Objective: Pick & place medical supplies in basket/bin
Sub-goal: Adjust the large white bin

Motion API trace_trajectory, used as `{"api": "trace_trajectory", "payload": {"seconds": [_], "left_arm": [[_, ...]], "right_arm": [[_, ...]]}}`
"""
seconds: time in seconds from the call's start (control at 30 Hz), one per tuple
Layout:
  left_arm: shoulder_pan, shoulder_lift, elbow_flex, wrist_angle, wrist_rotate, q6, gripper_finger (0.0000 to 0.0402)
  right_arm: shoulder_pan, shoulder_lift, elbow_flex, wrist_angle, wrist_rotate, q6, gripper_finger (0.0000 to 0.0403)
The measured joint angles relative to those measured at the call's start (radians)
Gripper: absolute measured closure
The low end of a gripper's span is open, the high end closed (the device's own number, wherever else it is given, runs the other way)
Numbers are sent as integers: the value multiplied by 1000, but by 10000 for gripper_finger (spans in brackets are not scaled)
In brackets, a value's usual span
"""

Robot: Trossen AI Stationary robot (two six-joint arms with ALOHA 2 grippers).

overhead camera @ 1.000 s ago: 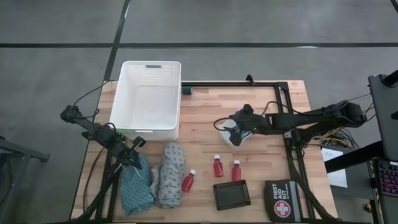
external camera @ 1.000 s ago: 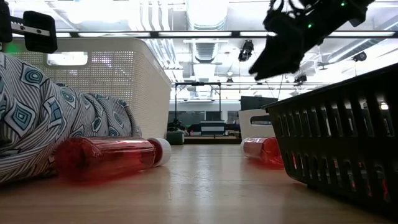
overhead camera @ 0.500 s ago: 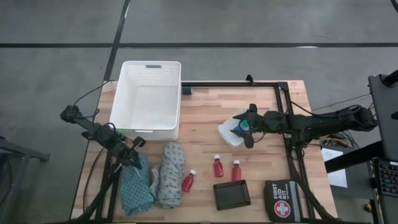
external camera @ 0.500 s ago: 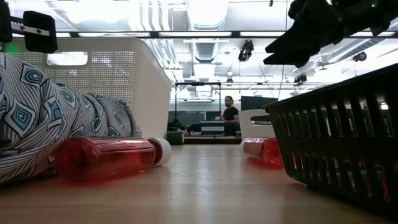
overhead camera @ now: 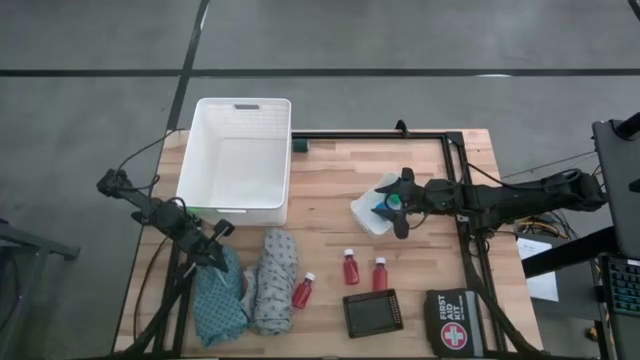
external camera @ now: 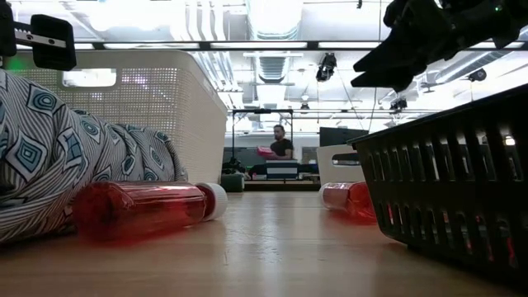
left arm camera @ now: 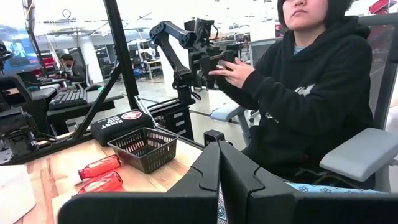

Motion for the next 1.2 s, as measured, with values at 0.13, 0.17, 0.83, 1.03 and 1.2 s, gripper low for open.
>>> {"api": "trace_trajectory", "payload": {"seconds": [0.13,0.17,0.83,1.03,1.2], "left_arm": [[0,0,0,0,0,0,396],[0,0,0,0,0,0,396],[0,0,0,0,0,0,396],[0,0,0,2,0,-13,396],[2,0,10,15,-59,-14,396]], "right_arm": [[0,0,0,-1,0,3,109],[0,0,1,-1,0,1,108],[0,0,2,-8,1,-1,106],[0,0,2,-8,1,-1,110],[0,0,2,-8,2,-1,103]]}}
